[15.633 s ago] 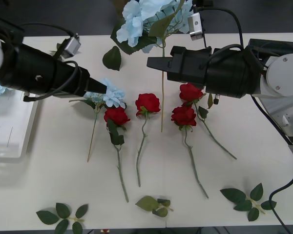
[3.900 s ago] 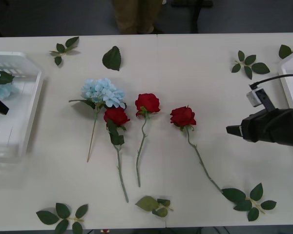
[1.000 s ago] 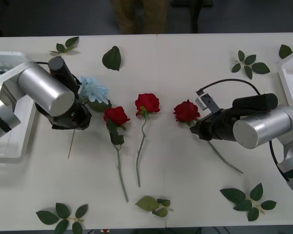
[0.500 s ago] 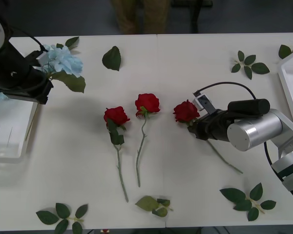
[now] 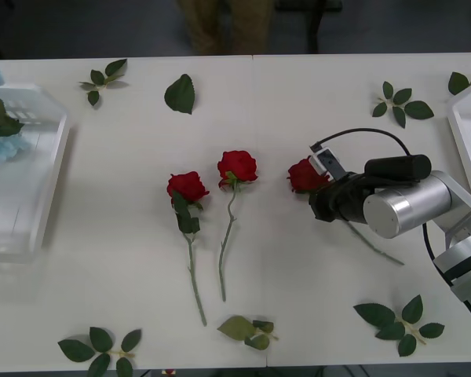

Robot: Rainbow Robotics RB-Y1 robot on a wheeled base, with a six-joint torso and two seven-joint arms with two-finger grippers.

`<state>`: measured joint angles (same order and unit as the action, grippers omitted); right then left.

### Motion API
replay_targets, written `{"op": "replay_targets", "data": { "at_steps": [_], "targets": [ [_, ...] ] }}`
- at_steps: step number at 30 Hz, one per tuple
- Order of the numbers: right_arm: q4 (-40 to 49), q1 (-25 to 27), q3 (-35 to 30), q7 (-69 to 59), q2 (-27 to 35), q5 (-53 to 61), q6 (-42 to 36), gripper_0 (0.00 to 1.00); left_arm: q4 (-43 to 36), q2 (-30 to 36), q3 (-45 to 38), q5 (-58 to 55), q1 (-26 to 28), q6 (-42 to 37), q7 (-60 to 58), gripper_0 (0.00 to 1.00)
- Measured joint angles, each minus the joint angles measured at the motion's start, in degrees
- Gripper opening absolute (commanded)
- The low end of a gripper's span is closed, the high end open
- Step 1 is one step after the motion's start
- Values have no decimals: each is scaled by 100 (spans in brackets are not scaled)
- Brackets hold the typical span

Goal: Place the red flowers into the right box and the blue flowers into the left box. If a person shows an open palm, hand one flower to the person first, then continue sorting.

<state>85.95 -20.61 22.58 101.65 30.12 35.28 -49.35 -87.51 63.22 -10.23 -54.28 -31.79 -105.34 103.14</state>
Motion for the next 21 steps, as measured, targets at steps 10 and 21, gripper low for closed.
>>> {"op": "replay_targets", "data": {
  "at_steps": [10,21],
  "targets": [
    [479,-7,-916,0,31,135,-981,0,1652,108,-1102,-823,1289,1542,2120,0],
    [842,-659,-2377,-1,1624,1244,-2552,0,2348,110,1303,-1991,1478,4114,2230,0]
  ]
}}
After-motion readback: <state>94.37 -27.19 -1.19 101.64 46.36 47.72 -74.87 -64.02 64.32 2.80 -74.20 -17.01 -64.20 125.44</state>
